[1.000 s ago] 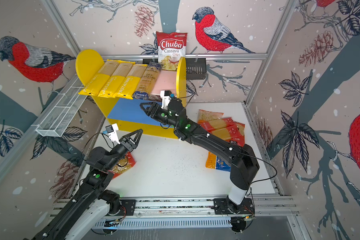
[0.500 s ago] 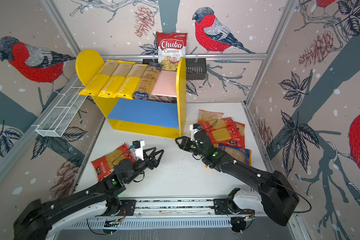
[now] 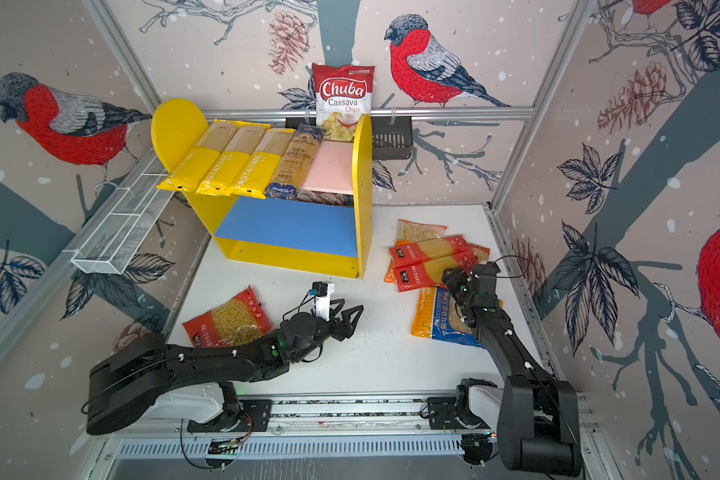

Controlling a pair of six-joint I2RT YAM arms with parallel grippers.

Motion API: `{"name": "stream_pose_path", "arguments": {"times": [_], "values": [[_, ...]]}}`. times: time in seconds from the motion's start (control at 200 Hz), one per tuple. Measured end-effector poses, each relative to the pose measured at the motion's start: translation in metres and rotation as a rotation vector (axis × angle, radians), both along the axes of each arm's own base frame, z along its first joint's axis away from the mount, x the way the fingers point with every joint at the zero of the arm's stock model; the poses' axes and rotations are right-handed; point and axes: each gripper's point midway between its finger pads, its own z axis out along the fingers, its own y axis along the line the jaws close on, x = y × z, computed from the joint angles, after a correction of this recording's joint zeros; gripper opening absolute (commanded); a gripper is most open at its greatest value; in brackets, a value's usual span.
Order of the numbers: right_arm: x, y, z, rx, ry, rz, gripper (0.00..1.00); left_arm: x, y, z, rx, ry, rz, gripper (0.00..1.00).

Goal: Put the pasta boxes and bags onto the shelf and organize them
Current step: 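Grasp a red spaghetti pack in the pile with the right gripper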

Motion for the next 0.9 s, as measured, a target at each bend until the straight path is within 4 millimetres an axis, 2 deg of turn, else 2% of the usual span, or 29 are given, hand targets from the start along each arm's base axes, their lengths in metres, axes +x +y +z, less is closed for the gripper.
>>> {"name": "stream_pose_path", "arguments": {"times": [0.175,0.48,0.725,0.84,0.901], "values": [[0.004,-0.01,-0.016,0.035,0.019,-0.025,0.57,-0.001,0.001,-0.001,-0.007,0.004,0.001,0.74],[0.027,0.001,-0.035,0.148,0.015,-0.028,0.5,-0.003,0.006,0.0,-0.036,0.007,0.005,0.74],[0.043,0.01,-0.043,0.222,-0.005,-0.042,0.39,-0.005,0.01,0.004,-0.058,0.007,0.009,0.74],[0.049,0.012,-0.046,0.246,-0.009,-0.051,0.25,-0.006,0.012,0.005,-0.062,0.006,0.01,0.74],[0.051,0.013,-0.044,0.262,-0.02,-0.05,0.22,-0.007,0.013,0.004,-0.067,0.011,0.012,0.74]]}}
